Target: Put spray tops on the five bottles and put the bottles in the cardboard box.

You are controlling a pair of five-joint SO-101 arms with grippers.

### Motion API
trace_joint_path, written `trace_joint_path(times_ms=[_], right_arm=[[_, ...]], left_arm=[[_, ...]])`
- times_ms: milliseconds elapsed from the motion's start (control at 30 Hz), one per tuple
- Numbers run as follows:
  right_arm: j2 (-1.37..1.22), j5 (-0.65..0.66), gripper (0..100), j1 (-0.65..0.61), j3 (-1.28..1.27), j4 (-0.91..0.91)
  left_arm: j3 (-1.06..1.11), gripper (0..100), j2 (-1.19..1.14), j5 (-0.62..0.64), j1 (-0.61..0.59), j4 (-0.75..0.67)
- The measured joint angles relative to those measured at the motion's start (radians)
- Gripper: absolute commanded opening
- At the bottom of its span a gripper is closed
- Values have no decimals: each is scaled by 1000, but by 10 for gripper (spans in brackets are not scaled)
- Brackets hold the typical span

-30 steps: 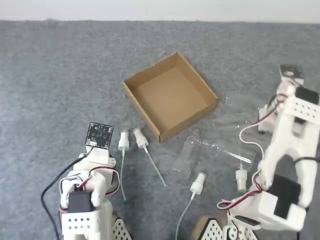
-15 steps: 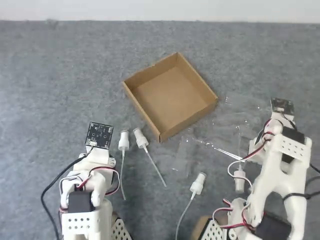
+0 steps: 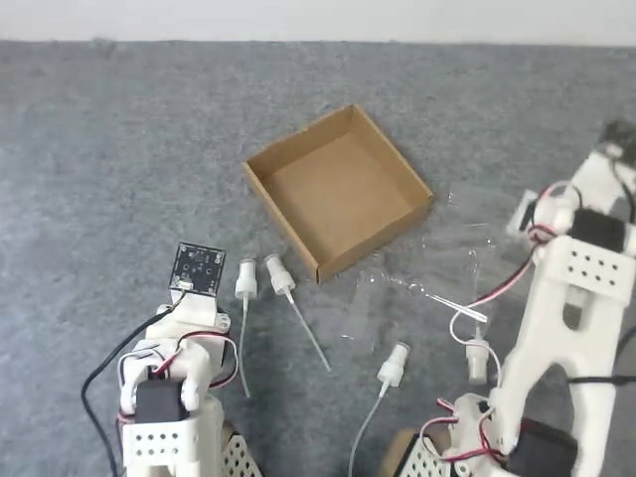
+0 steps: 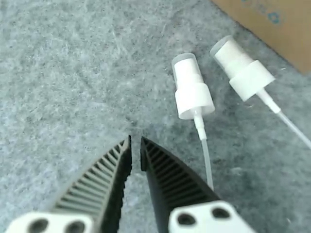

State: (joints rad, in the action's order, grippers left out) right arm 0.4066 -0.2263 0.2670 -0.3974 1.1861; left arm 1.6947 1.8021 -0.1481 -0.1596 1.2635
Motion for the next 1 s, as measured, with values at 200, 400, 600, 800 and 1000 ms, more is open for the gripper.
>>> trace_joint_path(times_ms=[200,400,600,800,1000], right_arm=[[-129,-206,280,-29,121,80],[-313,-486,279,-26,124,155],[-446,-508,281,-31,126,155],[-545,-508,277,-32,132,87],[-600,-497,250,-31,143,78]], left_arm=[[0,27,0,0,-2,0],[0,27,0,0,0,0],[0,27,0,0,0,0],[0,27,0,0,2,0],[0,27,0,0,0,0]])
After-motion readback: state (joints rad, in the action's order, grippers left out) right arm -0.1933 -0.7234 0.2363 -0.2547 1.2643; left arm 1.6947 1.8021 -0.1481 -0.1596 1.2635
